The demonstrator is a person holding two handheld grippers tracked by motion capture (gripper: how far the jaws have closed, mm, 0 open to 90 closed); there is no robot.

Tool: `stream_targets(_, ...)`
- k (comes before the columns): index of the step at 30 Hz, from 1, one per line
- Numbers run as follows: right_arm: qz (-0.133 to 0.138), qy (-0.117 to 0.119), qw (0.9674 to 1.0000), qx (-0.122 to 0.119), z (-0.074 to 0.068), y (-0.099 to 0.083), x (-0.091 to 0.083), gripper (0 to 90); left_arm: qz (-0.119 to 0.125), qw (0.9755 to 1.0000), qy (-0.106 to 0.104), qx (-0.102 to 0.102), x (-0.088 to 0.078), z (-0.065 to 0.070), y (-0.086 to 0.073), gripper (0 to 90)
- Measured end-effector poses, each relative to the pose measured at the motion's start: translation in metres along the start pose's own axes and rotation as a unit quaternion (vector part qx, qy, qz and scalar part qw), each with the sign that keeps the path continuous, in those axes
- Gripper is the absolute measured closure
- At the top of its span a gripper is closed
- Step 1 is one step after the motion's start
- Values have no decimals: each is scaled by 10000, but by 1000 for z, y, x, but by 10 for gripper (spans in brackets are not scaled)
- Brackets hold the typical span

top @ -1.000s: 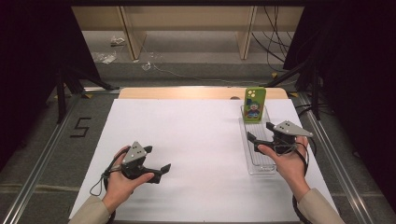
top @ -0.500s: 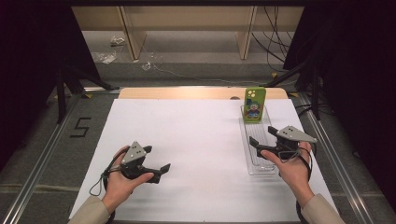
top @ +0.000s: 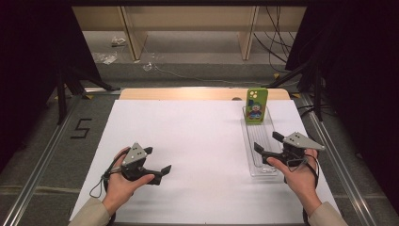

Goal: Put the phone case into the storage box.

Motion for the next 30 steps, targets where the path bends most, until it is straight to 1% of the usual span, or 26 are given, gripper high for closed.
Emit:
stream_targets(3, 42, 7, 10000, -10, 0, -1, -3, 161, -14, 10000, 4, 14, 0, 0, 0, 15)
stream_targets(13, 43, 40, 10000, -16, -2, -9, -6, 160, 6, 10000, 17, 0, -1, -1, 0, 16)
stream_targets(17, 167, 28, 9998, -51, -2, -8, -8, 160, 11, 10000, 21, -6, -1, -2, 0, 16)
stream_targets(21, 325, -53, 9994, -51, -1, -5, -11, 159, 16, 10000, 22, 4, -1, -2, 1, 16)
stream_targets(30, 421, -136, 9990, -58, 0, -8, -14, 159, 28, 10000, 21, -8, -1, -3, 1, 16)
Point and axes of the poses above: each handheld gripper's, and its own axes: x roughly forward along the jaws, y roughly out of its top, z roughly to its right, the point moved 9 cm from there along x, roughly forward along the jaws, and after that the axes turned 11 degrees about -x, right-handed, at the moved point
